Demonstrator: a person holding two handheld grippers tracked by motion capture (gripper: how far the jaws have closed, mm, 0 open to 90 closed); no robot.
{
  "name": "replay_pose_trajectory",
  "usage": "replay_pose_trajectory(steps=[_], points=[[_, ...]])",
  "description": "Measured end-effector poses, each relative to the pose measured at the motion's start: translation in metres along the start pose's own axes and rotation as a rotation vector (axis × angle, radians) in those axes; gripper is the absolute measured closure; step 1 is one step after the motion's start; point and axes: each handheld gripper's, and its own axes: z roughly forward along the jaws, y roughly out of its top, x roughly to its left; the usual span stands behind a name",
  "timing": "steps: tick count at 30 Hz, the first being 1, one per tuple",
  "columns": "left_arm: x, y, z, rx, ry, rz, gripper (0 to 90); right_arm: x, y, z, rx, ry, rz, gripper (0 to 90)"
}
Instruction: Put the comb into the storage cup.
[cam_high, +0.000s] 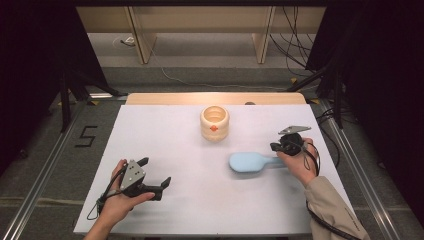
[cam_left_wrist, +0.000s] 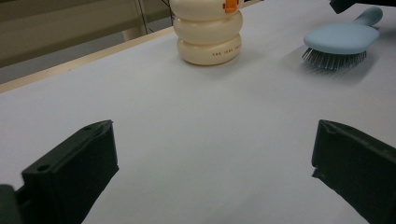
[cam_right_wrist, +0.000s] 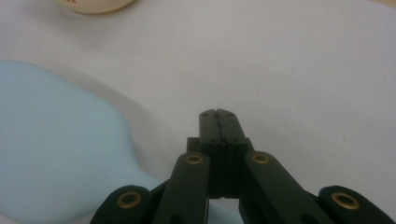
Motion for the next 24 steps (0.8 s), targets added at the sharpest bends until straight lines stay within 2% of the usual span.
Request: replay_pose_trajectory(steps=[7,16,24], points=[[0.0001,-0.0008,0.0001,0.005,-0.001,0.002,0.0,-0.0021,-0.0016,0.0036,0.068,-0.002,0.031,90.0],[0.0002,-0.0021,0.0012,0.009,-0.002,-0.004,0.0,-0.0061,-0.0057,0.0037,0.111,-0.002,0.054,90.0],[-0.0011,-0.0023,0.0023,0.007,-0.009,-0.012,0.1,-0.006,-0.0076,0.0043,0.144,-0.013,0.044,90.0]])
